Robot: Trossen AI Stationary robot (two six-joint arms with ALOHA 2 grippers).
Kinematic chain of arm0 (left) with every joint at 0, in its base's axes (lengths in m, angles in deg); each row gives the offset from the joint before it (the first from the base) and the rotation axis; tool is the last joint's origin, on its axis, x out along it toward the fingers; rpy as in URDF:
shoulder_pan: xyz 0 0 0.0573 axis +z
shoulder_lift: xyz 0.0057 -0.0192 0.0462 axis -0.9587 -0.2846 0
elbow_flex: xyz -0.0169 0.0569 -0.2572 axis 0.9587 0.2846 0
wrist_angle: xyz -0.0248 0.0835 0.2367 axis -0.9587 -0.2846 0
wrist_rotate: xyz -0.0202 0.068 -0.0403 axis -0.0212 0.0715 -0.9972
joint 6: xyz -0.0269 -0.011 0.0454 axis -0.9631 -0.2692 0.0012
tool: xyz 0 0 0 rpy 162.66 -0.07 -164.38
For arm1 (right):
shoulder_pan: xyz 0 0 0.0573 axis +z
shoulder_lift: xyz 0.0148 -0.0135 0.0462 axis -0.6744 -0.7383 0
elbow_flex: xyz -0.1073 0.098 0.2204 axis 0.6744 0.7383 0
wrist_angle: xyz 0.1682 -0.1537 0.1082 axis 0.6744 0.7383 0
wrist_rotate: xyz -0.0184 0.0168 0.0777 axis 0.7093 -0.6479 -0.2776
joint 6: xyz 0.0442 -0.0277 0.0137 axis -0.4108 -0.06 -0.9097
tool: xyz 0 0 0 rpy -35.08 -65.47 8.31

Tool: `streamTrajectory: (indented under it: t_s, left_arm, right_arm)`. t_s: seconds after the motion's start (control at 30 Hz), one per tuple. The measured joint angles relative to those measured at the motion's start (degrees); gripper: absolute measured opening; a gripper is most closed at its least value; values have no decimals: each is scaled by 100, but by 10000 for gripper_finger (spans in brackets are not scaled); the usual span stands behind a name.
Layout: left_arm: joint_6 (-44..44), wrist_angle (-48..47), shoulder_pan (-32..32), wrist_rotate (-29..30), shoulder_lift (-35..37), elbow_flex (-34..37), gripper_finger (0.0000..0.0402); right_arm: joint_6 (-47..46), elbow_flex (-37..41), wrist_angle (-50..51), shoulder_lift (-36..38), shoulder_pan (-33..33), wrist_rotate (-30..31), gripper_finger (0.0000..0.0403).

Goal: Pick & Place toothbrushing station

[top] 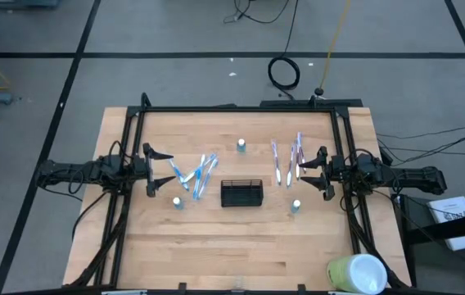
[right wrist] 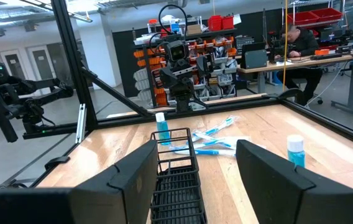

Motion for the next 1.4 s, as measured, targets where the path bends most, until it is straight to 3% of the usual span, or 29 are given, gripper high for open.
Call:
streamTrajectory:
  t_s: [1.23,1.4]
  left_arm:
    - [0,1,1,-1,0,-2,351]
    - [0,0,1,0,1,0,351]
  right_arm:
    - [-4,-1,-67,1,0,0,210]
    - [-781,0,-70,-1,2,-2,210]
